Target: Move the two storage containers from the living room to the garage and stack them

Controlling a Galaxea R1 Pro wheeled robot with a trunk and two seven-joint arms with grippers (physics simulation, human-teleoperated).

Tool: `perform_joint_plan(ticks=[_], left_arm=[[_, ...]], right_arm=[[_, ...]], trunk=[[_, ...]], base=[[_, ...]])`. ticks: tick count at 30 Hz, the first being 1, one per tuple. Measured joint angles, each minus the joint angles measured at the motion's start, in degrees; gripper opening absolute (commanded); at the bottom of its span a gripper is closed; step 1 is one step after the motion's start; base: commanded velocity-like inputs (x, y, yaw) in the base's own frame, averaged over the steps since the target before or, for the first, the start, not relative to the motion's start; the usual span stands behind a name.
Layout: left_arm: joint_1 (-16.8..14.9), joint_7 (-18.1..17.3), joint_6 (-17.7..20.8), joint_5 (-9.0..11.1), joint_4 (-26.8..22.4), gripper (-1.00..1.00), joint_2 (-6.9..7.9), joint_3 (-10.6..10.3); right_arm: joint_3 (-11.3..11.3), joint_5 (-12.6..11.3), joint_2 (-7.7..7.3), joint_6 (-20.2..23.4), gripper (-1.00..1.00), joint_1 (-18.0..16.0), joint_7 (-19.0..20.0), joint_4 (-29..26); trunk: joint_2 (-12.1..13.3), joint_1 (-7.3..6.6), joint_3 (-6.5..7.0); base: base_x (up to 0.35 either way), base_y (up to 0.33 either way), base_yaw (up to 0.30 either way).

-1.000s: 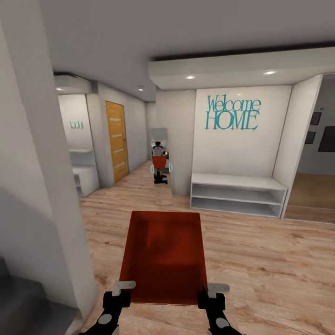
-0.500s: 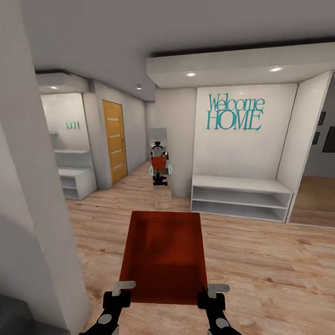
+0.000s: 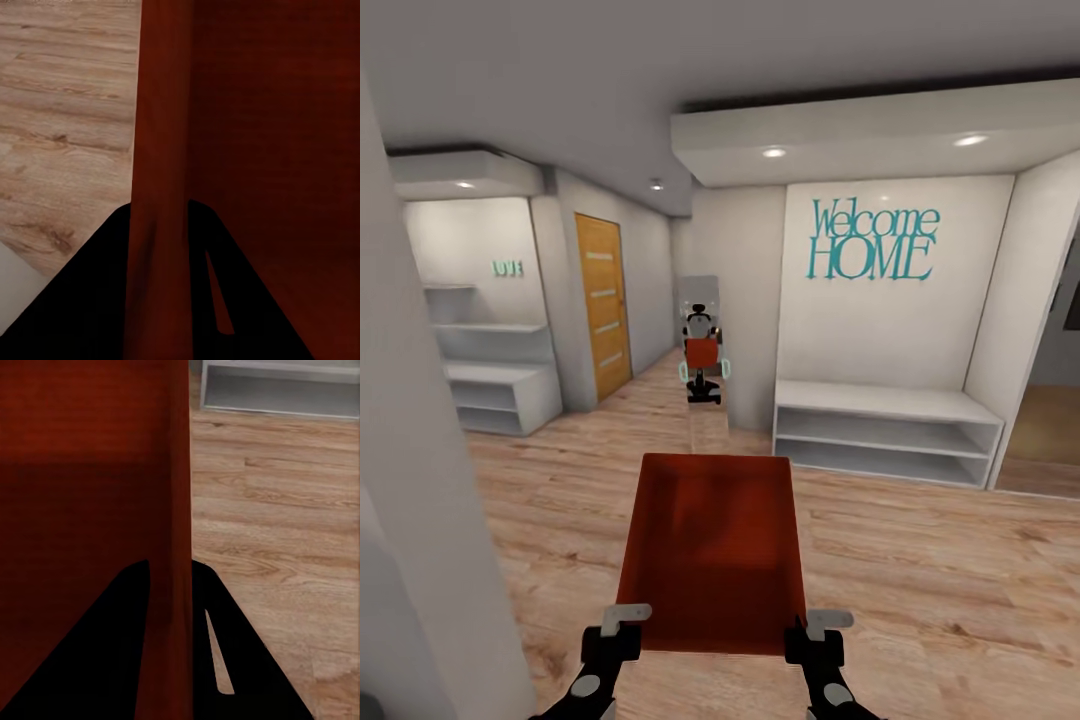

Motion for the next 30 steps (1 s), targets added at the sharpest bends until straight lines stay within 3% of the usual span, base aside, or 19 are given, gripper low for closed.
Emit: perform_joint_plan(ticks=[30], left_arm=[[0.0, 0.0, 0.0, 0.0, 0.0, -1.00, 0.00, 0.0]], right_arm=[[0.0, 0.0, 0.00, 0.0, -1.00, 0.0, 0.0, 0.0]], trunk=[[0.0, 0.00, 0.00]], base=[[0.323, 0.000, 0.000]])
